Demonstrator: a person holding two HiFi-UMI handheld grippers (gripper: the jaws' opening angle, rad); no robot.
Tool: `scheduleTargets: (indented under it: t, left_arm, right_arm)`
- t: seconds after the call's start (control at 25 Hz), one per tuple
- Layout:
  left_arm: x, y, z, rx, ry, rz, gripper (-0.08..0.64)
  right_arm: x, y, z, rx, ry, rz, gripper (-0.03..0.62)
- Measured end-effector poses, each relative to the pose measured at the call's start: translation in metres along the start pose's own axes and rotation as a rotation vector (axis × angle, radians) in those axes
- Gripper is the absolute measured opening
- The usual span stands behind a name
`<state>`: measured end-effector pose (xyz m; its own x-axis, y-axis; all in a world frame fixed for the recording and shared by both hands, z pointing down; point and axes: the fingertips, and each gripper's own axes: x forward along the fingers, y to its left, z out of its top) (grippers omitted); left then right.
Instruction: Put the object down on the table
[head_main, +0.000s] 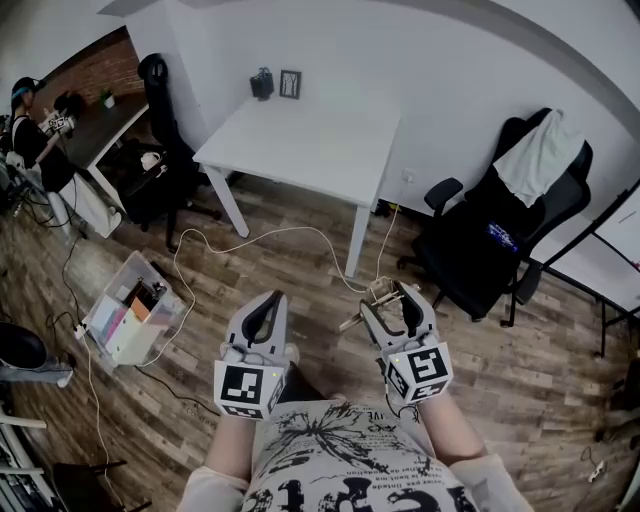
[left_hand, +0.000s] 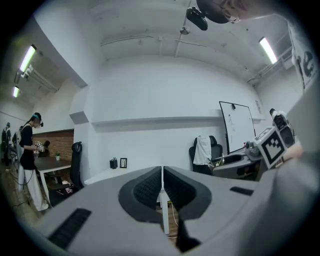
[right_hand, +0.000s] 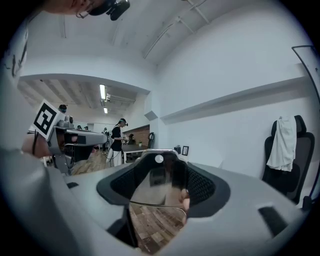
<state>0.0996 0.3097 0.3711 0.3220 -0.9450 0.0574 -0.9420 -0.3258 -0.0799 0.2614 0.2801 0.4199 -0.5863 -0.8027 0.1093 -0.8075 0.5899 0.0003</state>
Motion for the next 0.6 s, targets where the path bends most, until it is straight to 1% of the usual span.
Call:
scheduleTargets:
  t: [0.16,0.28,0.4,0.6]
  left_arm:
    - [0.003,0.012,-0.010,-0.012,0.014,0.001,0.012]
    - [0.013,0.027,-0.017,-0.009,0.020,0.000,0.012]
    - [0.027,0.054,-0.024,-0.008,0.023,0.003,0.012]
    - [0.057,0.111,-0.027,-0.031,0.019,0.016,0.012]
  right_arm:
    - [0.011,0.001,-0.003,0.040,0.016,-0.012,0.279]
    - [0.030,-0.002,-0.007,0.057,0.030,-0.028,0.279]
    - [0.059,0.000,-0.010,0.063,0.046,-0.037,0.279]
    - [0.122,0.006,-0.004,0.059,0.063,-0.034,0.279]
